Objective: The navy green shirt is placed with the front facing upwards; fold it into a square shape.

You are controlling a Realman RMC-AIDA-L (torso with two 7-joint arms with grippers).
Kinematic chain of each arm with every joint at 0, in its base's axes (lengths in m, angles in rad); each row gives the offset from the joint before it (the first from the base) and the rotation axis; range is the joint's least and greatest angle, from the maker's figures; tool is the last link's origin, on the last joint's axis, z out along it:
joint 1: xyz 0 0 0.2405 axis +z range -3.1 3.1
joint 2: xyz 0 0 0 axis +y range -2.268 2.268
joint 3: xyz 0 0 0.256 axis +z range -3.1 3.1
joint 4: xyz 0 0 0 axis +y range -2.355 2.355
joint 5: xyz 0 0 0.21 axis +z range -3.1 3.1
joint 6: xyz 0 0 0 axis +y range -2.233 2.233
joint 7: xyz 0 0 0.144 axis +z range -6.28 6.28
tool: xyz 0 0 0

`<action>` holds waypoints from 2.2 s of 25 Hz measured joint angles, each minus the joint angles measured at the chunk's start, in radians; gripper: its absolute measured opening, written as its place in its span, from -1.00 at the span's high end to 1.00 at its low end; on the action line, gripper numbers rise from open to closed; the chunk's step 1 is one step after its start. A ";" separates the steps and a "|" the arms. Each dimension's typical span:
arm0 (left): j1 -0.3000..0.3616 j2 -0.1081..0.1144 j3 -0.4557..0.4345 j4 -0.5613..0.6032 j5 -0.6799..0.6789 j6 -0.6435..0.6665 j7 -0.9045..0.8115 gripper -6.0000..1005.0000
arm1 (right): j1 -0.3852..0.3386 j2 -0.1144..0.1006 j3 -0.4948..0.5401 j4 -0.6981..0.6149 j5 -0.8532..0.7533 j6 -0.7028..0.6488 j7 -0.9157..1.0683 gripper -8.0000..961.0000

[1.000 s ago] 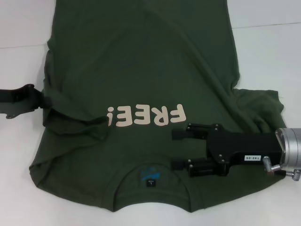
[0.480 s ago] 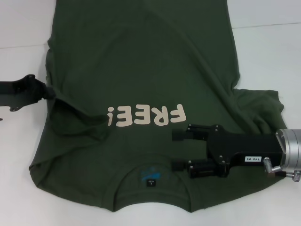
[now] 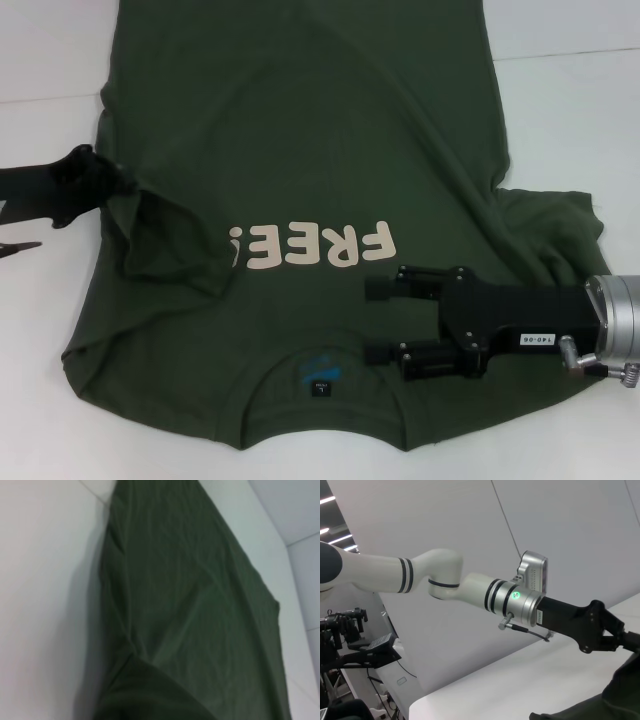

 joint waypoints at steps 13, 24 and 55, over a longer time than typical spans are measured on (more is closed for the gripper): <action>-0.005 -0.039 -0.011 -0.032 -0.085 -0.082 0.036 0.93 | -0.007 0.002 -0.001 0.004 0.000 0.004 0.000 -0.83; -0.020 -0.073 -0.011 -0.054 -0.130 -0.135 0.068 0.93 | -0.009 0.002 -0.001 0.004 0.000 0.006 0.000 -0.83; -0.035 -0.088 -0.011 -0.103 -0.230 -0.190 0.125 0.35 | -0.009 0.001 0.001 0.003 0.000 0.007 0.000 -0.83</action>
